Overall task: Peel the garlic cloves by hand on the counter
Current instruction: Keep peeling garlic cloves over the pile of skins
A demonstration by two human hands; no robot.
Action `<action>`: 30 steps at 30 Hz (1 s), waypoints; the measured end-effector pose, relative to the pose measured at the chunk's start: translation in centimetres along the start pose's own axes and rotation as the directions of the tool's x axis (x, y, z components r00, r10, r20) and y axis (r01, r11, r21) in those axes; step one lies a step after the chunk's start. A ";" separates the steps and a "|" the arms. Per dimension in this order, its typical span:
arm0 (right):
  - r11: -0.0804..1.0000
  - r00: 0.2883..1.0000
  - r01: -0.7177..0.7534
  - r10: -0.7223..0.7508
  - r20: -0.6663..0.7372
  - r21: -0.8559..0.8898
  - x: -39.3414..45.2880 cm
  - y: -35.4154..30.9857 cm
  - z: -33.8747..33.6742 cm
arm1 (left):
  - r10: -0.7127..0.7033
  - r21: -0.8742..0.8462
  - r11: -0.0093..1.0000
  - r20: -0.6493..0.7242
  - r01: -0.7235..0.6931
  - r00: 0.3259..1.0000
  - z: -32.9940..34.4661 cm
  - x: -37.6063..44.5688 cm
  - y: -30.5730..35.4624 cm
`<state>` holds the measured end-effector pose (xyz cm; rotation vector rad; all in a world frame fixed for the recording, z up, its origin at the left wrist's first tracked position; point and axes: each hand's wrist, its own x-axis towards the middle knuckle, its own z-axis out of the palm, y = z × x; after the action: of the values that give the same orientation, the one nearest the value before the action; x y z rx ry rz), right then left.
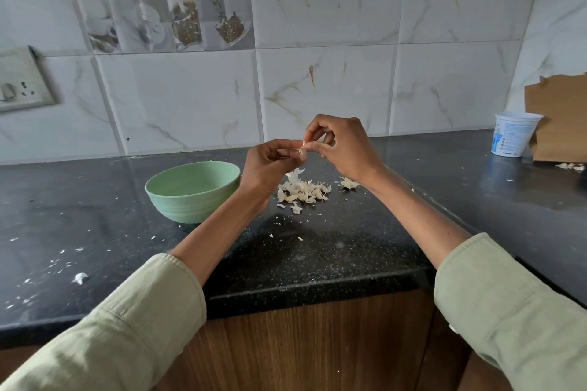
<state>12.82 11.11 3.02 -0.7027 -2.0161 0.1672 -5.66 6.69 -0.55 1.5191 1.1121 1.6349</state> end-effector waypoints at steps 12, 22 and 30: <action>0.999 0.990 0.025 -0.018 0.142 -0.045 -0.2 0.2 0.3 | 0.212 0.397 0.901 -0.048 -0.176 0.976 0.1 -0.2 0.4; 0.994 0.988 0.059 -0.045 0.146 -0.091 -0.3 0.0 0.6 | 0.279 0.513 0.832 -0.059 -0.210 0.958 0.3 -0.5 0.7; 0.995 0.985 0.064 -0.052 0.165 -0.072 -0.4 0.1 0.5 | 0.326 0.587 0.772 -0.033 -0.246 0.945 0.2 -0.5 0.8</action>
<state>12.59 11.04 2.45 -0.6964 -2.2070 0.1164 -5.36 5.96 -0.10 2.0750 1.6239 1.7035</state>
